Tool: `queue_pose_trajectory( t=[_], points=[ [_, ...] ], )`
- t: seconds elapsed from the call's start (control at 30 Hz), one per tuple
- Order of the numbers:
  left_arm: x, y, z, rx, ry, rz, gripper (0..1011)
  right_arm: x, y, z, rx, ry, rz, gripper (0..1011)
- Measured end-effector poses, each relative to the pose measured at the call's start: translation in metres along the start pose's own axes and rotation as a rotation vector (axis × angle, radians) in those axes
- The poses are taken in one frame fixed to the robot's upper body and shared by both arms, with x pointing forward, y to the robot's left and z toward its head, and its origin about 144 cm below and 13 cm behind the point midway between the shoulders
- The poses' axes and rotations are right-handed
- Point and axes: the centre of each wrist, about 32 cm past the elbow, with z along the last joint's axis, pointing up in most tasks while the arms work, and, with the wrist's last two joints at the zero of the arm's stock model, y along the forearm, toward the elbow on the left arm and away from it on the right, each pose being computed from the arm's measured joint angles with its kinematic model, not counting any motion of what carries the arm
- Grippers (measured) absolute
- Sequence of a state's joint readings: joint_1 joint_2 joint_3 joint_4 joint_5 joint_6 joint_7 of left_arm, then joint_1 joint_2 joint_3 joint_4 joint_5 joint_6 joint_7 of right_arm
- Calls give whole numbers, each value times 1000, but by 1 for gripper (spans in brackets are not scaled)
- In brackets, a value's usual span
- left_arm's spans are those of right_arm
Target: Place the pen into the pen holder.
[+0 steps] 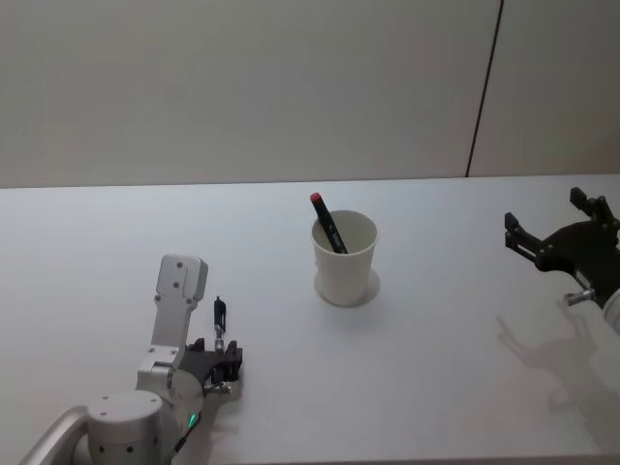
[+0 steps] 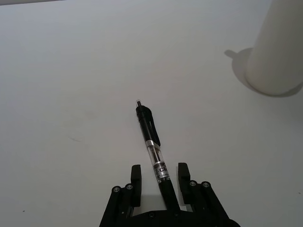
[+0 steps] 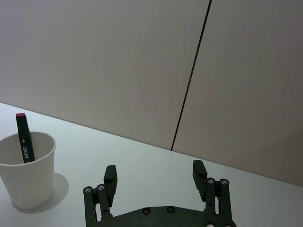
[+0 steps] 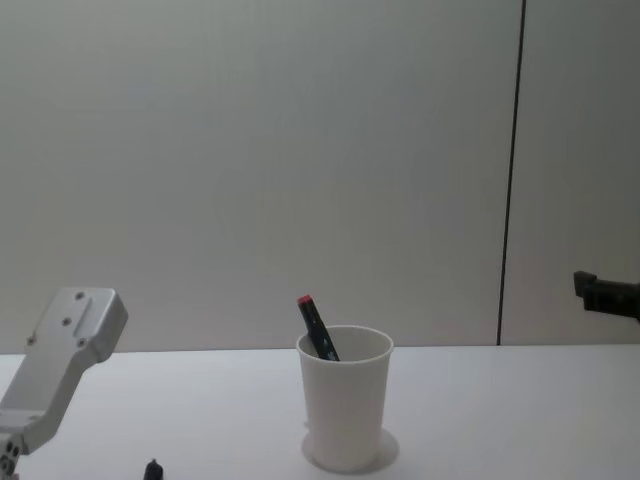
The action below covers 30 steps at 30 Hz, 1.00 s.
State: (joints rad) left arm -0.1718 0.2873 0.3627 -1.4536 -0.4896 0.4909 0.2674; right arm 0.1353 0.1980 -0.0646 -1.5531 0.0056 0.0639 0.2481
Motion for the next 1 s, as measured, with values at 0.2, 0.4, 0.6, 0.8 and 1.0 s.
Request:
queue_pose_trajectory(
  t=[0.2, 0.4, 0.6, 0.8, 1.0],
  points=[
    [0, -2, -2, 0, 9, -1, 447, 0, 0, 0, 0, 0, 0, 1002],
    [1, -3, -3, -2, 15, -1, 377, 0, 0, 0, 0, 0, 0, 1002],
    [2, -4, -4, -5, 16, -1, 329, 0, 0, 0, 0, 0, 0, 1002],
    [2, -2, -4, -13, 5, 2, 293, 0, 0, 0, 0, 0, 0, 1002],
    [2, 1, 1, -30, -14, 5, 189, 0, 0, 0, 0, 0, 0, 1002]
  ],
)
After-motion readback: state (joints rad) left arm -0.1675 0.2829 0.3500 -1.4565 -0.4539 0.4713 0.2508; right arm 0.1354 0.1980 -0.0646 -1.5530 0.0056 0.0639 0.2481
